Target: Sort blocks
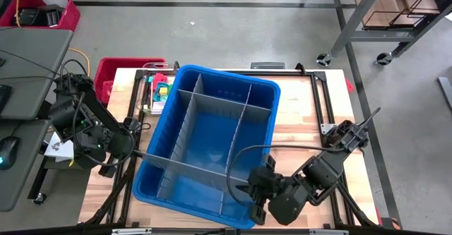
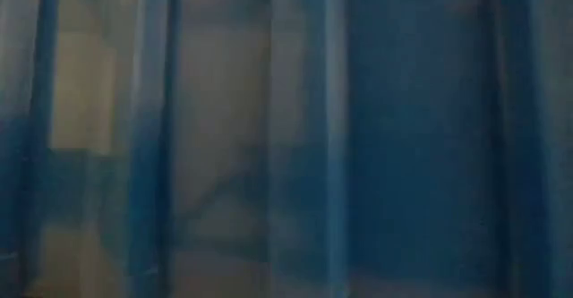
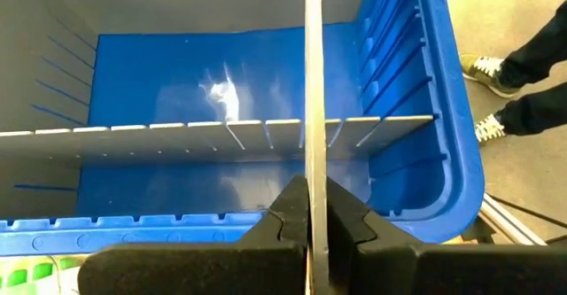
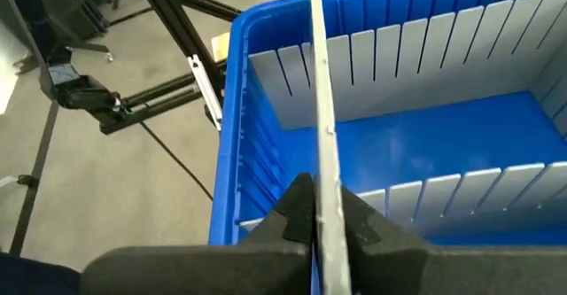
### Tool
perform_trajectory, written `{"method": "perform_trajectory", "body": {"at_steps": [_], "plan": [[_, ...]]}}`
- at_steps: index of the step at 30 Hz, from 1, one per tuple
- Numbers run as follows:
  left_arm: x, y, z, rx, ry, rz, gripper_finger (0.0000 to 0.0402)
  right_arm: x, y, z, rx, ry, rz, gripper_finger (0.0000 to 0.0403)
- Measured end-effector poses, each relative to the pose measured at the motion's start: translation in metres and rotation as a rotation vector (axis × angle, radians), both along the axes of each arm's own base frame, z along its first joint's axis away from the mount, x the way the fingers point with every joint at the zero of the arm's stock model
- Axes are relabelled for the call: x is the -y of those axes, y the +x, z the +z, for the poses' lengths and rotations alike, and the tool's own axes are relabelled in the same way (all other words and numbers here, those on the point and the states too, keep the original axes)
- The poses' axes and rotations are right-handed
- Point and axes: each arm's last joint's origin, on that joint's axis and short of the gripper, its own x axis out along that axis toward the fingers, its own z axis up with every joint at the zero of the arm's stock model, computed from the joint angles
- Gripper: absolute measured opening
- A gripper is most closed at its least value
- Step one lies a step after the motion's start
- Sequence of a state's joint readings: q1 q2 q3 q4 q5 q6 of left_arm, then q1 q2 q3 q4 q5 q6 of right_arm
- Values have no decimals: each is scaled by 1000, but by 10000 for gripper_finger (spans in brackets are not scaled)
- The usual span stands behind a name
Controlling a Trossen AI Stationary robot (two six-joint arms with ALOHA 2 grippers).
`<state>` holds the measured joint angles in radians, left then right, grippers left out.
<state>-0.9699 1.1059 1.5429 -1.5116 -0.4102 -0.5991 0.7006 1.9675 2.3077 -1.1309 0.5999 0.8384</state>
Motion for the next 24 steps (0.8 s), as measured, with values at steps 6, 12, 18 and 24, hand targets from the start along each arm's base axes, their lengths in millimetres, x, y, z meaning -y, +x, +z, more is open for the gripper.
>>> {"method": "perform_trajectory", "body": {"at_steps": [6, 12, 18, 24], "plan": [[-1, 0, 0, 7, 1, 2, 0, -5, -3, 0, 3, 17, 4, 0], [-1, -1, 0, 2, 4, 4, 0, -7, -2, -4, -13, 6, 7, 0], [-2, -1, 0, -2, 4, 1, 0, -15, 5, -17, -66, 41, 31, 0], [-1, -1, 0, -8, -1, -2, 0, -17, 7, -21, -82, 90, 5, 0]]}}
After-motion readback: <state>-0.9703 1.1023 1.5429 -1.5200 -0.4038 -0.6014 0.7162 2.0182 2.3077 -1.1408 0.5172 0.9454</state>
